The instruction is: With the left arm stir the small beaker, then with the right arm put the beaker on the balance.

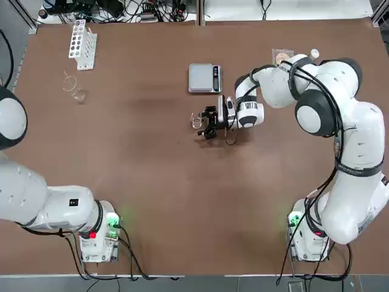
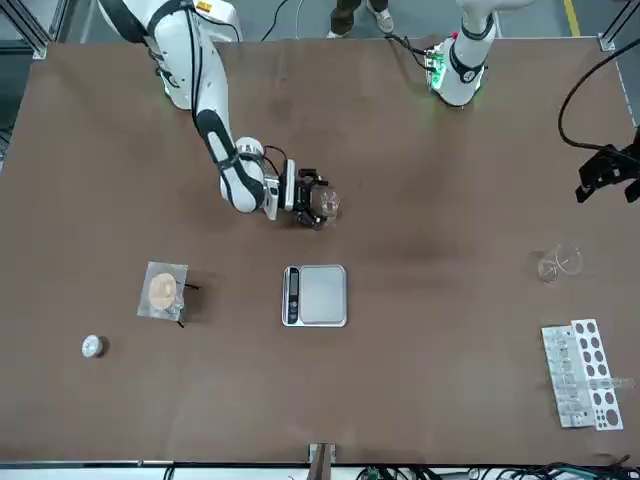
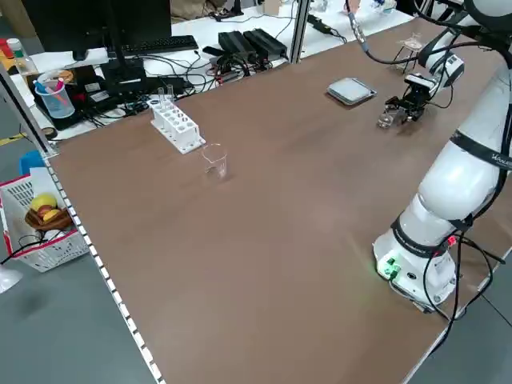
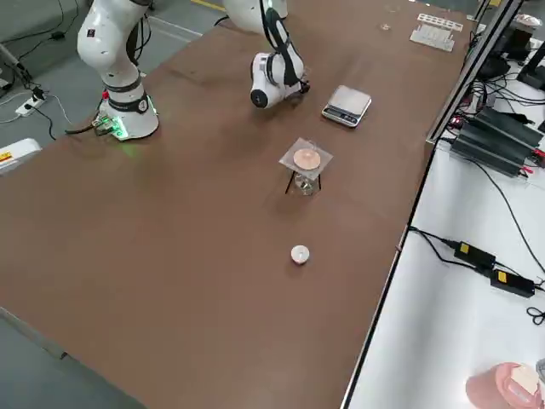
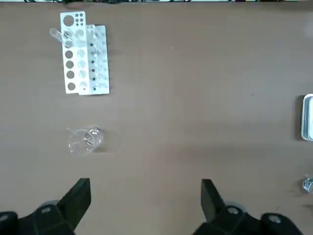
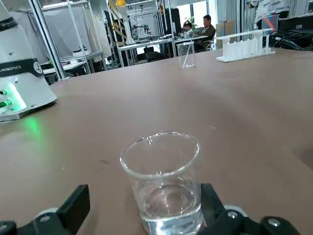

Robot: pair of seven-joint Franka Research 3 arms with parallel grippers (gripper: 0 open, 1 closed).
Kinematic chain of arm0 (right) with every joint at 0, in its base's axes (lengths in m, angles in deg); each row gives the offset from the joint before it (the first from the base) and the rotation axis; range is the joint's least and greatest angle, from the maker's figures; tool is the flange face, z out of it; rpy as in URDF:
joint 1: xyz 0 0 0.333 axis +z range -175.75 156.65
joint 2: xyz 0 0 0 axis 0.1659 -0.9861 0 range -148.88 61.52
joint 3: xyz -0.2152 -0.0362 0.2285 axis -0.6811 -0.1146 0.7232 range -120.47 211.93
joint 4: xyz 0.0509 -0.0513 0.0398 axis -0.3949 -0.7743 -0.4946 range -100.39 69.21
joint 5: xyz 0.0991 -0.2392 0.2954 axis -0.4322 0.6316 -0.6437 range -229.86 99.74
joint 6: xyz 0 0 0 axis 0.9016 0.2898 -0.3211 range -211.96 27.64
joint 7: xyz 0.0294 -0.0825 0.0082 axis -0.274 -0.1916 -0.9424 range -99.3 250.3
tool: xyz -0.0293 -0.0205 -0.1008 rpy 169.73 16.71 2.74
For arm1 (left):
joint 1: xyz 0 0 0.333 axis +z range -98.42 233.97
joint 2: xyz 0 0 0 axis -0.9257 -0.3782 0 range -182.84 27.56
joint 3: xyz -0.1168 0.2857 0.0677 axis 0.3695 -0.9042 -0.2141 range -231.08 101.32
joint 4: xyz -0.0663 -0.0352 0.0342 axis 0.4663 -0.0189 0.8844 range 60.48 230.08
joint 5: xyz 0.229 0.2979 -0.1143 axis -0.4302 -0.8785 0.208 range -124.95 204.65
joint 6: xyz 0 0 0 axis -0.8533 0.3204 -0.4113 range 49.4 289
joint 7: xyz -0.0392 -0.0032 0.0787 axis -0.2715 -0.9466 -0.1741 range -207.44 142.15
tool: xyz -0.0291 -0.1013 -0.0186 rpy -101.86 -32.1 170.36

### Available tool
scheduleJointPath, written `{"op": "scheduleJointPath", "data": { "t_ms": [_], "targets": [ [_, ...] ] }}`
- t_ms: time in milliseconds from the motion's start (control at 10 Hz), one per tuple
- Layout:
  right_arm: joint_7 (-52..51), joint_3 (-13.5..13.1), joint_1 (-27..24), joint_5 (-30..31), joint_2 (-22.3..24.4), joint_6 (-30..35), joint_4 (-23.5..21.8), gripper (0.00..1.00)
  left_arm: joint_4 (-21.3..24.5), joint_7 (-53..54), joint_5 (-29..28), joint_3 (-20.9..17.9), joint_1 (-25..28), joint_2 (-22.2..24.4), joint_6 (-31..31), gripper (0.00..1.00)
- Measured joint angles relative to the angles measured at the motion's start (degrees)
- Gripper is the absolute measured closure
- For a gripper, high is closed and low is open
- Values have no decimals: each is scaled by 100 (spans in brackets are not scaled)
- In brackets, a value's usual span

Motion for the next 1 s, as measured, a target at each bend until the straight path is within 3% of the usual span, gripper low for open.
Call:
{"op": "scheduleJointPath", "data": {
  "t_ms": [500,700,800,1000],
  "targets": [
    [-6,-2,69,-72,-179,-2,256,4,0,-3,0,10,-3,-10,0,0],
    [-8,-2,86,-75,-220,-2,297,14,-1,-5,0,8,-3,-10,0,0],
    [-8,-3,87,-75,-235,-1,319,33,-1,-5,0,9,-3,-10,0,0],
    [-9,-5,89,-76,-246,9,346,41,-6,-4,0,20,-15,-10,0,0]
  ]
}}
